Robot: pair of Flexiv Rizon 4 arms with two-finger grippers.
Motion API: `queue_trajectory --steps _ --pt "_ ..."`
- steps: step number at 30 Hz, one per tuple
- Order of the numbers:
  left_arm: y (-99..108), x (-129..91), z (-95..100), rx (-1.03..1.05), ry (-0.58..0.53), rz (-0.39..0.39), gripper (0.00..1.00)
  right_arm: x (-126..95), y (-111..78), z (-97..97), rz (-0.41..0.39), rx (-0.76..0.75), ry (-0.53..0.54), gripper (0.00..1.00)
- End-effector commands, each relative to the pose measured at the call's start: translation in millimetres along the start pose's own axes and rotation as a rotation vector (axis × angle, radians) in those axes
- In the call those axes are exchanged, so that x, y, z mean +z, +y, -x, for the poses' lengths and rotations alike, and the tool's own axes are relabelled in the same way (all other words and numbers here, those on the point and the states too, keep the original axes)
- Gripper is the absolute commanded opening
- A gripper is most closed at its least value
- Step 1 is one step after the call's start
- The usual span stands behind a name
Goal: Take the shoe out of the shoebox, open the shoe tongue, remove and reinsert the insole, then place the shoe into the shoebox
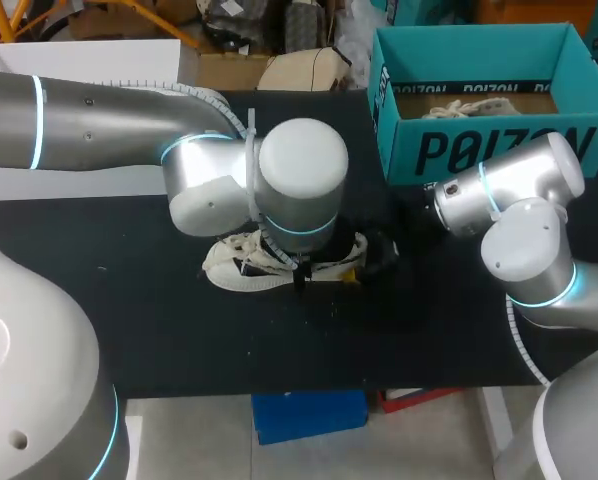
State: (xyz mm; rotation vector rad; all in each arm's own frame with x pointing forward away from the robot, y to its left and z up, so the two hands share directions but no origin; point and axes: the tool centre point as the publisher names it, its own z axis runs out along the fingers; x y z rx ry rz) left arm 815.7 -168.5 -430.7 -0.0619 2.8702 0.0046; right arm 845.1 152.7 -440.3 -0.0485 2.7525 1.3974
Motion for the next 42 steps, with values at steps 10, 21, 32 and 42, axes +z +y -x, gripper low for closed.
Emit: queue_trajectory --steps 10,21,32,42 --pt "5.8 -9.0 -8.3 0.218 0.453 -0.264 0.00 0.6 -1.3 3.5 -0.001 0.002 0.001 0.00" --pt "5.9 -33.8 -0.8 0.289 0.550 -0.279 0.00 0.6 -1.3 3.5 -0.001 0.002 0.001 0.00" --pt "-1.9 -46.3 -1.8 0.275 0.518 -0.268 0.00 0.6 -1.3 3.5 -0.001 0.002 0.001 0.00" --pt "-11.0 -40.3 -1.8 0.259 0.439 -0.255 0.87 0.6 -1.3 3.5 -0.001 0.002 0.001 0.00"
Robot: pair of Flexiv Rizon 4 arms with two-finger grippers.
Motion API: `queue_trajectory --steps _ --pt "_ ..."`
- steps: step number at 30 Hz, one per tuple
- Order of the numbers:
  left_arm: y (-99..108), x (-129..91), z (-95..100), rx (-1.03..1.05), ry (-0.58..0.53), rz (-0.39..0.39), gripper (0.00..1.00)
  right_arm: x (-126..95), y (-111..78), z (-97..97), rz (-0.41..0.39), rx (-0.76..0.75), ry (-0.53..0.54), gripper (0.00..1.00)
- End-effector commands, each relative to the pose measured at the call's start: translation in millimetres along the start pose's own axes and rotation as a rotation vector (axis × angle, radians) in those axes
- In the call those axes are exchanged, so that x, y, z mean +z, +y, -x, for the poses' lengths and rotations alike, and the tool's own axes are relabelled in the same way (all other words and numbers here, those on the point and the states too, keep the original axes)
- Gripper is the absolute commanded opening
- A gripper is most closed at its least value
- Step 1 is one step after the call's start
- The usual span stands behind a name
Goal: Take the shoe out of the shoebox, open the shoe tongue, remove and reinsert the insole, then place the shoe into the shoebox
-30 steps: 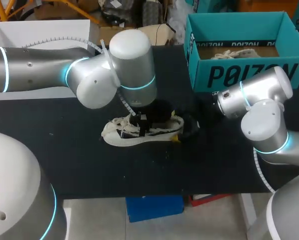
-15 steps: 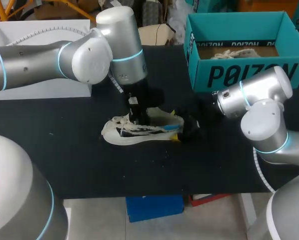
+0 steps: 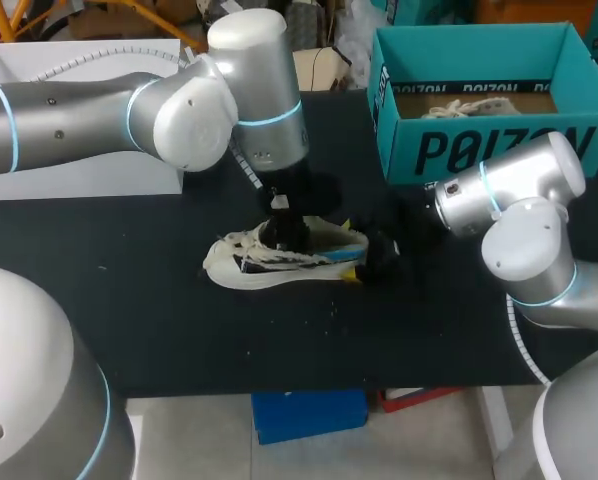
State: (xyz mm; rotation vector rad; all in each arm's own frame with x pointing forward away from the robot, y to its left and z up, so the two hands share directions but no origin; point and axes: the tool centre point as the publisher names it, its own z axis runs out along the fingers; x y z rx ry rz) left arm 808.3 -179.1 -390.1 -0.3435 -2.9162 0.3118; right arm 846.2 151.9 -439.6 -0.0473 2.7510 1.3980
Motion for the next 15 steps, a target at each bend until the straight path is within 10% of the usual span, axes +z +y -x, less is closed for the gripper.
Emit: queue_trajectory --steps 1,15 --pt "-2.1 3.1 -4.9 0.026 -0.032 -0.014 0.87 1.6 -1.3 2.3 -0.001 0.001 0.002 0.00" --pt "-13.6 6.0 -4.4 0.027 -0.211 0.036 0.67 1.6 -1.3 2.3 -0.001 0.001 0.002 0.00"
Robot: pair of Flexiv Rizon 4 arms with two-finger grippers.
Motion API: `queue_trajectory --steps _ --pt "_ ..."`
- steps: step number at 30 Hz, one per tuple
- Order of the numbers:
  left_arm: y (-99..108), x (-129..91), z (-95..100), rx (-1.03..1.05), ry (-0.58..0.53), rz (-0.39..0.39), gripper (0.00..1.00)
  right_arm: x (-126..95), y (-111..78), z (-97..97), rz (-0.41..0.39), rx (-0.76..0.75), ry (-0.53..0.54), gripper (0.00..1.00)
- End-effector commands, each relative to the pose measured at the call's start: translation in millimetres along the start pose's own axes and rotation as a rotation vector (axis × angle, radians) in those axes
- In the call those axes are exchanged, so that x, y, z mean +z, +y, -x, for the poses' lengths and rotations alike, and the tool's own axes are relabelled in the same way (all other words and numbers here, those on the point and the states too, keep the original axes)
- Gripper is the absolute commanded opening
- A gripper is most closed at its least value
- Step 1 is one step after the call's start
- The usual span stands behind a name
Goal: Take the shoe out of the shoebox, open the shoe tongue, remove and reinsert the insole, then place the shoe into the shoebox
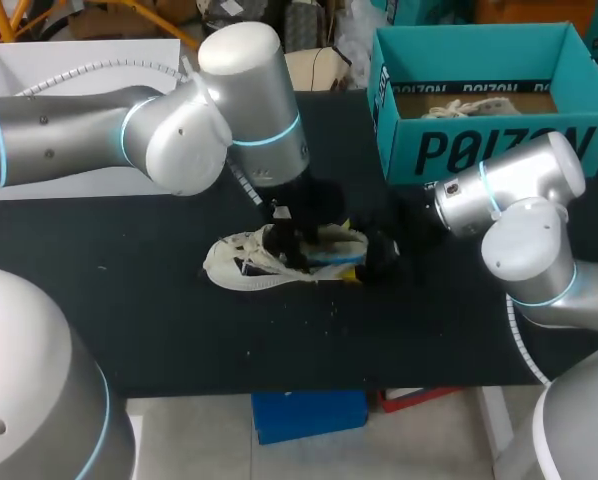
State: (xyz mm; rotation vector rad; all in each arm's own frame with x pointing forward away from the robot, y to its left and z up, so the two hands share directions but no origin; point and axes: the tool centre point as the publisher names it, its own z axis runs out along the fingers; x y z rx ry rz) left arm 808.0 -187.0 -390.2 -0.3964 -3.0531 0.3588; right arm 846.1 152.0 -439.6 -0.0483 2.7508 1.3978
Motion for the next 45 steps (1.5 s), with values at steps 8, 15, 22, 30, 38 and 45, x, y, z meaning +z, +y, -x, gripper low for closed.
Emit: queue_trajectory --steps 8,15,22,30,38,45 --pt "-17.3 7.3 3.0 -0.009 -0.161 0.054 0.48 1.5 -1.4 2.5 -0.001 0.002 0.002 0.00" --pt "-25.9 14.5 11.9 -0.001 -0.219 0.104 0.47 1.5 -1.4 2.5 -0.001 0.002 0.002 0.00" --pt "-34.9 13.4 15.8 0.014 -0.240 0.086 0.45 1.5 -1.4 2.5 -0.001 0.002 0.002 0.00" --pt "-36.9 12.6 18.8 -0.005 -0.259 0.090 0.11 1.5 -1.4 2.5 -0.001 0.002 0.002 0.00" --pt "-37.8 4.8 11.9 -0.013 -0.282 0.100 0.00 1.5 -1.4 2.5 -0.001 0.002 0.002 0.00" --pt "-40.8 -32.6 -9.9 0.038 -0.234 -0.029 0.00 1.5 -1.4 2.5 -0.001 0.002 0.002 0.00"
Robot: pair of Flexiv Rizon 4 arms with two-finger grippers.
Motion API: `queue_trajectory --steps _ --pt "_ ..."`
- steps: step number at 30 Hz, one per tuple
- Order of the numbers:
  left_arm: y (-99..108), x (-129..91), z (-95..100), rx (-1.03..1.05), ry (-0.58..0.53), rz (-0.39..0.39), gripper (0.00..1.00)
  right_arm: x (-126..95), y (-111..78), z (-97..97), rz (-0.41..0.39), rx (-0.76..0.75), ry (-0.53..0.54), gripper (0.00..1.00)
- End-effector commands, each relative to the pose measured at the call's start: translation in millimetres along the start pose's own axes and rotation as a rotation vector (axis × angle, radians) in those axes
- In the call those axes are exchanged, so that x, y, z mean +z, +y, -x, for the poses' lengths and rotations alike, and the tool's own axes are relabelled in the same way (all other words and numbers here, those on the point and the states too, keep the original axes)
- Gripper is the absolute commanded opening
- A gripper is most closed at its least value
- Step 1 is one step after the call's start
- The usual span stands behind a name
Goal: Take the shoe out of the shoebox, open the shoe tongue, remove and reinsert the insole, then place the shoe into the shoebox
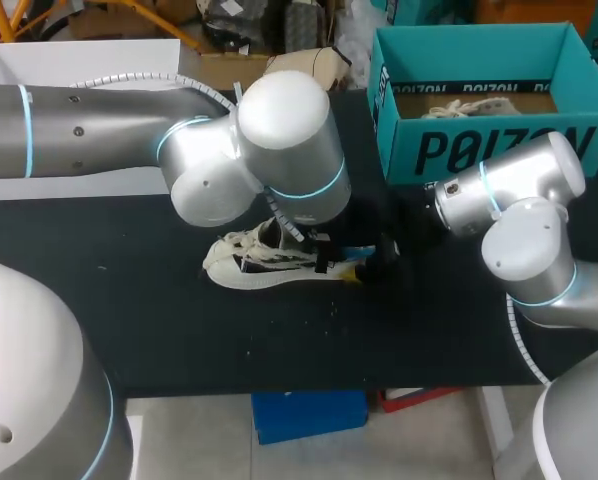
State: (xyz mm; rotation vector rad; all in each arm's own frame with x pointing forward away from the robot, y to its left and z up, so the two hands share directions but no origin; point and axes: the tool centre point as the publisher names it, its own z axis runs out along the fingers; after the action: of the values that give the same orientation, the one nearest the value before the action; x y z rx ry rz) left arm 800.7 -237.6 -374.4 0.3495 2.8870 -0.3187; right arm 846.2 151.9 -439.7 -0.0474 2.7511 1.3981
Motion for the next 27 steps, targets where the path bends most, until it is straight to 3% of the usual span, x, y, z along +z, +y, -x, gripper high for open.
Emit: queue_trajectory --steps 1,7,13,20,21,25,27 --pt "12.7 -38.7 -8.7 0.020 0.037 -0.101 0.00 1.6 -1.2 2.3 -0.002 0.001 0.002 0.00" --pt "3.8 -76.7 -5.4 -0.033 0.174 -0.226 0.00 1.6 -1.2 2.3 -0.002 0.001 0.002 0.00" --pt "-17.1 -132.4 10.2 -0.054 0.222 -0.349 0.00 1.6 -1.2 2.3 -0.002 0.001 0.002 0.00" --pt "-44.9 -215.8 37.6 0.022 0.267 -0.612 0.00 1.6 -1.2 2.3 -0.002 0.001 0.002 0.00" --pt "-48.4 -227.5 40.6 0.046 0.292 -0.677 0.00 1.6 -1.2 2.3 -0.002 0.001 0.002 0.00" --pt "-61.2 -265.7 46.8 0.082 0.306 -0.768 0.00 1.6 -1.2 2.3 -0.002 0.001 0.002 0.00" --pt "-62.9 -284.9 48.0 0.076 0.338 -0.851 0.00 1.6 -1.2 2.3 -0.002 0.001 0.002 0.00"
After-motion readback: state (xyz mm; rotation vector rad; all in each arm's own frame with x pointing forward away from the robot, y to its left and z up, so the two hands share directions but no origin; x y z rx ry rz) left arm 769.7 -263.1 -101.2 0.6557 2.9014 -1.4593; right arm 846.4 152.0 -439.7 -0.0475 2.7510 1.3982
